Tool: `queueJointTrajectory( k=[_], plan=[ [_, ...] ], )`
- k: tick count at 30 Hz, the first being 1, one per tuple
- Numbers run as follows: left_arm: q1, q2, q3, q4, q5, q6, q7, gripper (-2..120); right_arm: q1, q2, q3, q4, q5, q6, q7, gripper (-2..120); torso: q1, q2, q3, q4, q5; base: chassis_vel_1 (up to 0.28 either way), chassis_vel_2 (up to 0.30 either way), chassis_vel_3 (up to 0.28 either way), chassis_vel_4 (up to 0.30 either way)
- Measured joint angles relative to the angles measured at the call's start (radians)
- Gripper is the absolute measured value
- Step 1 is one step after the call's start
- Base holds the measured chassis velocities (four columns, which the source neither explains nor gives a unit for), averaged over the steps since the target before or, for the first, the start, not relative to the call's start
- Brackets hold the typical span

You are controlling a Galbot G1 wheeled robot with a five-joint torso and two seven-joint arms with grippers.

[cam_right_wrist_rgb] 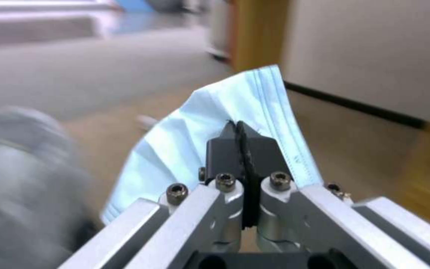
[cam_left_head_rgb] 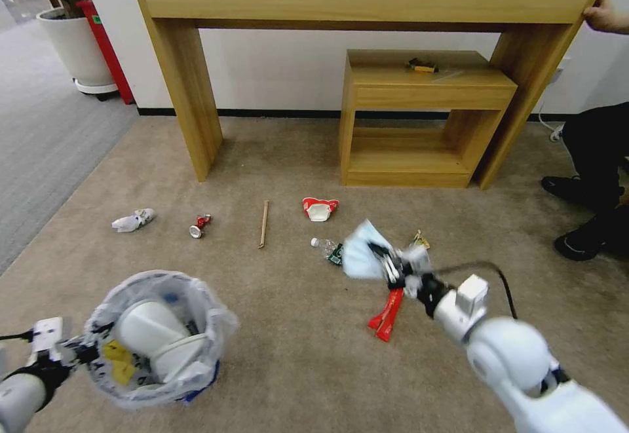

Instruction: Pick up the trash bin and place the garbage on the floor into it.

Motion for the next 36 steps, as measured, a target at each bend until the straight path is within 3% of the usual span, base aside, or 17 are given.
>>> queueJointTrajectory(
  k=[4, 7, 8, 11, 17, 22, 28, 32, 35, 36],
  plan=[
    [-0.025, 0.003, 0.046, -0.008, 0.012, 0.0, -0.018, 0, 0.111, -0.013, -0.114, 0.013, 0.075, -0.03, -0.013, 0, 0.0, 0.0, 0.0, -0.0003, -0.0005, 0.0, 0.0, 0.0, 0.0],
    [-0.038, 0.008, 0.084, -0.01, 0.031, 0.0, -0.034, 0, 0.269, 0.013, -0.312, -0.005, 0.128, -0.052, -0.006, 0, 0.0, 0.0, 0.0, 0.0, -0.0002, 0.0, 0.0, 0.0, 0.0],
    [-0.038, 0.008, 0.084, -0.01, 0.031, 0.0, -0.034, 0, 0.269, 0.013, -0.312, -0.005, 0.128, -0.052, -0.006, 0, 0.0, 0.0, 0.0, 0.0, -0.0002, 0.0, 0.0, 0.0, 0.0],
    [-0.04, 0.008, 0.103, -0.013, 0.047, 0.0, -0.038, 0, 0.407, 0.059, -0.5, -0.063, 0.131, -0.062, 0.023, 0, 0.0, 0.0, 0.0, 0.0005, -0.0003, 0.0, 0.0, 0.0, 0.0],
    [-0.042, 0.002, 0.115, -0.026, 0.05, 0.0, -0.044, 0, 0.493, 0.115, -0.657, -0.165, 0.09, -0.061, 0.064, 0, 0.0, 0.0, 0.0, -0.0002, -0.0003, 0.0, 0.0, 0.0, 0.0],
    [-0.045, 0.001, 0.116, -0.029, 0.049, 0.0, -0.047, 0, 0.51, 0.141, -0.717, -0.213, 0.062, -0.063, 0.091, 12, 0.0, 0.0, 0.0, 0.0, -0.0003, 0.0, 0.0, 0.0, 0.0],
    [-0.055, 0.0, 0.131, -0.036, 0.044, 0.0, -0.054, 0, 0.524, 0.178, -0.77, -0.258, 0.049, -0.053, 0.145, 38, 0.0, 0.0, 0.0, -0.0002, -0.0003, 0.0, 0.0, 0.0, 0.0],
    [-0.056, 0.0, 0.131, -0.036, 0.041, 0.0, -0.055, 0, 0.53, 0.193, -0.768, -0.264, 0.053, -0.05, 0.162, 48, 0.0, 0.0, 0.0, 0.0003, -0.0003, 0.0, 0.0, 0.0, 0.0],
    [-0.056, 0.0, 0.109, -0.019, 0.029, -0.001, -0.054, 0, 0.515, 0.18, -0.691, -0.246, 0.072, -0.054, 0.204, 63, 0.0, 0.0, 0.0, 0.0001, -0.0001, 0.0, 0.0, 0.0, 0.0],
    [-0.056, 0.0, 0.109, -0.019, 0.029, -0.001, -0.054, 0, 0.515, 0.18, -0.691, -0.246, 0.072, -0.054, 0.204, 63, 0.0, 0.0, 0.0, 0.0001, -0.0001, 0.0, 0.0, 0.0, 0.0]
  ],
)
